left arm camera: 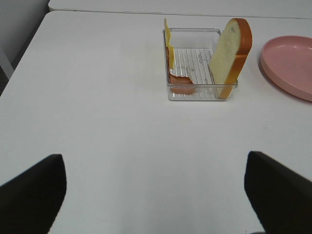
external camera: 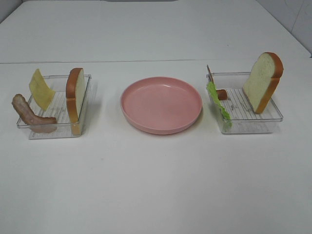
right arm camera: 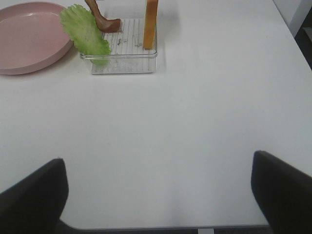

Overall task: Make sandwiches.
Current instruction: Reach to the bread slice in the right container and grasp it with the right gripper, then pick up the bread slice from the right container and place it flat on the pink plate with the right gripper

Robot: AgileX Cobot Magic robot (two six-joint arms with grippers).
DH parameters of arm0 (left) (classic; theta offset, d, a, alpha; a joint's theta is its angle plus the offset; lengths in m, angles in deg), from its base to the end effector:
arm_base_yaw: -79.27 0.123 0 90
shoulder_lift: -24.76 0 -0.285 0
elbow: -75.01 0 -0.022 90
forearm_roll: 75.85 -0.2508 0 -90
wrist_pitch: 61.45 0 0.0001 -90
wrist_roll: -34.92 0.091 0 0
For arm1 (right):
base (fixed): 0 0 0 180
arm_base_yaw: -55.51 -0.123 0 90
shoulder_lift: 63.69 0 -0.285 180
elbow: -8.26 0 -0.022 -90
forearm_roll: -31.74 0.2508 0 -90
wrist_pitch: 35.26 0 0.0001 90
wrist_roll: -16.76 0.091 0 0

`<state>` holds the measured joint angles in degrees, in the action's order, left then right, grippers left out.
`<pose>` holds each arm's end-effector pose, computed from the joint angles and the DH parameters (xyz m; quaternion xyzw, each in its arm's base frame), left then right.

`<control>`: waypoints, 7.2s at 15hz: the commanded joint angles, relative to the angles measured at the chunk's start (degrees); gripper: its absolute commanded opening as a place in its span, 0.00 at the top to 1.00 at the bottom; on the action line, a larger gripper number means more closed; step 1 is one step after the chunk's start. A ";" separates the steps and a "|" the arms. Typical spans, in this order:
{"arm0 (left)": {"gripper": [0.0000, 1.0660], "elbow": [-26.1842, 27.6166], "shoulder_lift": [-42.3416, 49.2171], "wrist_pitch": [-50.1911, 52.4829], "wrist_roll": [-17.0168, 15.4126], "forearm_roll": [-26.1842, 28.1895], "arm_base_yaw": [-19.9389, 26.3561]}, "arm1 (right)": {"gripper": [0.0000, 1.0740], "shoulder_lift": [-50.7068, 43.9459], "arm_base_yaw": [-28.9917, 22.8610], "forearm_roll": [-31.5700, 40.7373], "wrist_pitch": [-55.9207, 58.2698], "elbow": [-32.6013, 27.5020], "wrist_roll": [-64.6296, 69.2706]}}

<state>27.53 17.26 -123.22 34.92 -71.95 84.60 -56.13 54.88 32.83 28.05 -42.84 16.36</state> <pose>-0.0081 -0.0062 0.2812 -0.0376 0.8502 -0.0096 0.5251 -0.0026 0.0015 0.2615 -0.0082 0.8744 0.0105 0.4850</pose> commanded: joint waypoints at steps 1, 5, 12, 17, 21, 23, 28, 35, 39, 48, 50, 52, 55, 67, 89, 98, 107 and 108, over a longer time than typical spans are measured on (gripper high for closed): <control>0.15 -0.06 0.92 0.23 0.00 0.46 0.11 | 0.08 -0.69 0.23 0.74 -1.15 0.80 0.40; 0.15 -0.06 0.92 0.23 0.00 0.46 0.11 | 0.08 9.63 0.17 1.55 -11.12 6.65 0.40; 0.15 -0.06 0.92 0.23 0.00 0.46 0.11 | 0.08 41.08 0.17 2.29 -22.52 18.16 0.40; 0.15 -0.06 0.92 0.23 0.00 0.46 0.11 | 0.08 64.06 0.17 4.01 -25.73 27.62 -3.72; 0.15 -0.06 0.92 0.23 0.00 0.46 0.11 | 0.08 75.86 0.17 4.93 -22.29 36.78 -4.13; 0.15 -0.06 0.92 0.23 0.00 0.46 0.11 | 0.08 80.21 0.17 4.87 -19.14 41.31 -4.58; 0.15 -0.06 0.92 0.23 0.00 0.46 0.11 | 0.08 97.57 0.23 3.04 -9.28 57.75 -5.44; 0.15 -0.06 0.92 0.23 0.00 0.46 0.11 | 0.08 114.25 0.23 1.89 0.11 75.23 -5.44; 0.15 -0.06 0.92 0.23 0.00 0.46 0.11 | 0.08 120.89 0.29 1.95 2.01 81.36 -5.44; 0.15 -0.06 0.92 0.23 0.00 0.46 0.11 | 0.08 130.58 0.40 3.32 0.74 83.31 -5.44; 0.15 -0.06 0.92 0.23 0.00 0.46 0.11 | 0.16 130.86 0.40 3.38 0.40 83.31 -5.33; 0.15 -0.06 0.92 0.23 0.00 0.46 0.11 | 0.31 130.86 0.40 3.38 0.40 83.31 -5.16; 0.15 -0.06 0.92 0.23 0.00 0.46 0.11 | 0.83 130.86 0.34 3.38 0.29 83.37 -3.44; 0.15 -0.06 0.92 0.23 0.00 0.46 0.11 | 1.00 122.78 0.11 9.51 10.26 91.33 -3.04; 0.15 -0.06 0.92 0.23 0.00 0.40 0.11 | 1.00 132.98 -26.47 19.94 -2.29 91.33 -2.81; 0.15 -0.06 0.92 0.23 0.00 0.40 0.11 | 1.00 136.36 -26.47 16.04 -7.28 91.33 -2.98; 0.15 -0.06 0.92 0.23 0.00 0.40 0.11 | 1.00 137.97 -26.41 14.27 -5.27 91.33 -0.40; 0.15 -0.06 0.92 0.23 0.00 0.40 0.11 | 1.00 138.08 -26.41 14.27 -5.21 91.33 -0.40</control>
<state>27.53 17.26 -123.22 34.92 -71.95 84.60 81.04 28.30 48.02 21.80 48.67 15.90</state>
